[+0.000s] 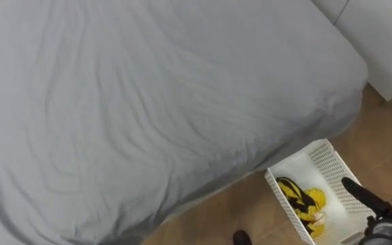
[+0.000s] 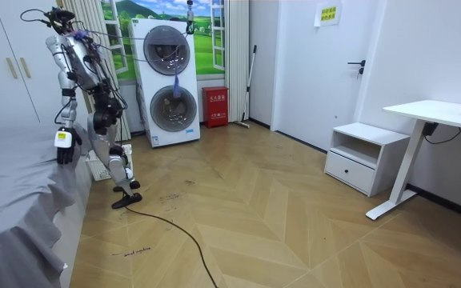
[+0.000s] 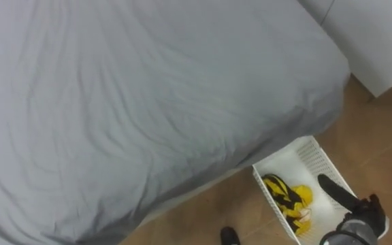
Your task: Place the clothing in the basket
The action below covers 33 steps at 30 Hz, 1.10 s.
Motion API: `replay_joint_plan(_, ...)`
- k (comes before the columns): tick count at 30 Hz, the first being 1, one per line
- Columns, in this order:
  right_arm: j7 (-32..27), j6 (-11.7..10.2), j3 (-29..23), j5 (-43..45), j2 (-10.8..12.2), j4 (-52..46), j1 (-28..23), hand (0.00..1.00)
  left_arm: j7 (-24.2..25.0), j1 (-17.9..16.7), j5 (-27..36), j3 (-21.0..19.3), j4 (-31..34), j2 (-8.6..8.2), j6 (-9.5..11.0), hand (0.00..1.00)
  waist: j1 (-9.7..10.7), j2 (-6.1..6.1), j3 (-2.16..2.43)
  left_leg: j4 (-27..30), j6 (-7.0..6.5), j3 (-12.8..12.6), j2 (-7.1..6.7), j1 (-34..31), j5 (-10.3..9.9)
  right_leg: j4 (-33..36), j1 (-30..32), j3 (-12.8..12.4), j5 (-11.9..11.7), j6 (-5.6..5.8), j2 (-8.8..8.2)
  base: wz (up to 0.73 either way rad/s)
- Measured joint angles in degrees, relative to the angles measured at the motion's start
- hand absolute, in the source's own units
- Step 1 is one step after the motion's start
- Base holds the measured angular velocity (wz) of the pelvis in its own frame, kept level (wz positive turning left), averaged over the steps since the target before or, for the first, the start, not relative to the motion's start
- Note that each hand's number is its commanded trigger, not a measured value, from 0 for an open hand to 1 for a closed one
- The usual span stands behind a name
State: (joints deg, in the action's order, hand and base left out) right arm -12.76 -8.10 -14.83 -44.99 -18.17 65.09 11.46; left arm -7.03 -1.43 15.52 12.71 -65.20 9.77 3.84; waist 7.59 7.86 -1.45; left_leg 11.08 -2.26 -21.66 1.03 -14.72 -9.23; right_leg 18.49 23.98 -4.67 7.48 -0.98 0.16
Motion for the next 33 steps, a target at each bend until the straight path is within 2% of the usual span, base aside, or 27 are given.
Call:
replay_joint_plan(3, 1.50, -0.01, -0.04, -0.73, 0.23, -0.25, -3.23, 0.00, 0.23, -2.63, -0.12, -0.76, 1.29, 0.00, 0.96, 0.00, 0.00, -0.29, 0.35, -0.46, 0.01, 0.74, -0.02, 2.58, -0.01, -1.65, -3.38, 0.98, 0.13, 0.11, -0.11, 0.14)
replay_joint_plan(5, 1.79, 0.06, 0.10, -1.24, 0.92, -0.14, -5.98, 0.00, 0.32, -4.42, -0.70, -2.75, 1.51, 0.17, 1.32, 0.00, -0.05, -1.37, 0.73, -0.60, 0.04, 1.88, -0.06, 4.89, -0.03, -2.16, -6.18, 1.78, 0.48, 0.05, -0.26, 0.19)
replay_joint_plan(6, 1.89, 0.12, 0.06, -1.07, 0.91, 0.05, -6.67, 0.00, 0.32, -4.79, -0.90, -3.18, 1.52, 0.13, 1.32, 0.00, -0.03, -1.52, 0.76, -0.72, 0.05, 2.19, -0.04, 5.63, -0.03, -2.70, -7.26, 2.20, 0.48, 0.05, -0.29, 0.30)
replay_joint_plan(8, 2.07, 0.33, 0.12, -2.20, 1.24, 0.28, -9.89, 0.00, 0.27, -6.27, -2.76, -3.70, 1.57, 0.16, 1.28, 0.00, 0.02, -3.02, 1.27, -1.45, 0.08, 3.96, -0.05, 8.45, -0.05, -4.70, -11.27, 3.98, 0.54, 0.04, -0.52, 0.37)
replay_joint_plan(9, 2.23, 0.51, 0.10, -2.25, 1.47, 0.29, -10.69, 0.00, 0.14, -6.58, -3.38, -3.80, 1.77, 0.15, 1.11, 0.00, 0.15, -3.14, 1.52, -1.49, 0.12, 4.61, -0.02, 9.13, -0.07, -5.22, -12.25, 4.57, 0.57, 0.06, -0.70, 0.43)
replay_joint_plan(11, 2.89, 0.81, -0.11, -2.29, 3.36, 0.41, -13.35, 0.00, -0.10, -7.88, -7.39, -5.10, 3.29, -0.03, 1.01, 0.00, 0.03, -5.08, 1.74, -1.74, 0.39, 6.24, 0.04, 11.72, -0.25, -6.73, -16.04, 5.97, 0.81, 0.14, -0.78, 0.38)
replay_joint_plan(13, 3.72, 1.66, -0.13, -2.25, 4.58, 1.45, -13.72, 0.00, -0.11, -8.36, -9.15, -6.05, 3.56, -0.17, 1.02, 0.00, 0.17, -6.27, 1.71, -2.18, 0.42, 7.33, 0.00, 13.22, -0.28, -7.28, -18.12, 7.07, 0.90, 0.21, -1.05, 0.33)
replay_joint_plan(14, 4.15, 2.07, -0.14, -2.19, 5.23, 2.05, -14.27, 0.00, -0.11, -8.30, -10.73, -6.57, 3.59, -0.33, 1.01, 0.00, 0.13, -6.80, 1.92, -2.77, 0.42, 8.33, -0.14, 14.05, -0.30, -7.93, -19.31, 7.65, 0.88, 0.28, -0.96, 0.36)
replay_joint_plan(15, 4.27, 2.08, -0.17, -2.18, 5.57, 2.35, -14.51, 0.00, -0.13, -8.30, -11.73, -7.38, 3.59, -0.57, 1.02, 0.00, 0.05, -6.84, 1.93, -3.05, 0.41, 8.80, -0.26, 14.58, -0.31, -7.97, -19.86, 7.89, 0.93, 0.36, -0.94, 0.39)
replay_joint_plan(17, 4.69, 2.37, -0.19, -2.20, 7.25, 3.54, -15.46, 0.00, -0.17, -8.32, -12.71, -8.88, 3.57, -1.16, 1.01, 0.00, -0.19, -7.92, 1.81, -3.83, 0.39, 10.46, -0.66, 16.09, -0.40, -8.17, -21.66, 9.06, 1.15, 0.60, -1.09, 0.30)
replay_joint_plan(18, 5.07, 2.69, -0.09, -1.99, 7.66, 3.82, -15.61, 0.00, -0.17, -8.46, -12.73, -9.37, 3.54, -1.36, 0.98, 0.00, -0.12, -8.00, 1.80, -3.83, 0.36, 10.88, -0.76, 16.34, -0.44, -8.48, -22.21, 9.48, 1.16, 0.62, -1.19, 0.26)
replay_joint_plan(20, 6.75, 3.40, 0.09, 1.75, 9.29, 5.12, -16.36, 0.00, -0.17, -8.72, -12.86, -10.39, 3.34, -1.81, 0.65, 0.00, -0.14, -8.86, 1.60, -3.86, 0.31, 11.61, -0.88, 16.92, -0.49, -8.93, -23.35, 9.72, 1.26, 0.78, -1.29, 0.19)
replay_joint_plan(21, 7.33, 3.60, 0.26, 2.91, 9.55, 5.68, -16.40, 0.00, -0.17, -8.77, -12.87, -10.60, 3.27, -1.90, 0.59, 0.00, -0.19, -8.94, 1.58, -3.88, 0.31, 11.70, -0.91, 16.97, -0.50, -8.93, -23.42, 9.73, 1.27, 0.79, -1.31, 0.06)
replay_joint_plan(23, 9.48, 4.60, 3.74, 5.96, 10.08, 6.90, -16.80, 0.00, -0.17, -8.70, -13.01, -11.65, 3.02, -2.31, 0.43, 0.00, -0.81, -8.77, 1.54, -3.89, 0.28, 12.22, -0.97, 17.23, -0.56, -9.02, -24.01, 10.06, 1.27, 0.79, -1.33, 0.07)
replay_joint_plan(24, 9.99, 4.70, 4.59, 6.76, 10.23, 7.26, -16.98, 0.00, -0.17, -8.49, -13.26, -12.03, 2.67, -2.39, 0.40, 0.00, -1.02, -9.07, 1.34, -3.90, 0.28, 12.30, -0.97, 17.41, -0.61, -9.12, -24.26, 10.15, 1.29, 0.82, -1.32, 0.05)
replay_joint_plan(28, 12.01, 6.80, 9.67, 13.81, 10.58, 8.35, -17.09, 0.00, -0.18, -7.95, -15.30, -13.68, 1.72, -2.73, 0.22, 0.00, -3.36, -8.93, 1.35, -3.86, 0.44, 12.46, -0.95, 17.89, -0.95, -9.80, -25.09, 10.34, 1.28, 0.79, -1.15, 0.01)
replay_joint_plan(33, 13.47, 6.94, 16.55, 22.48, 10.87, 8.28, -14.13, 0.00, -0.21, -7.14, -16.29, -14.05, 1.42, -3.11, 0.15, 0.00, -6.13, -8.77, 1.29, -3.67, 0.44, 13.14, -1.30, 17.37, -1.02, -10.00, -25.34, 11.81, 1.28, 0.77, -1.39, 0.07)
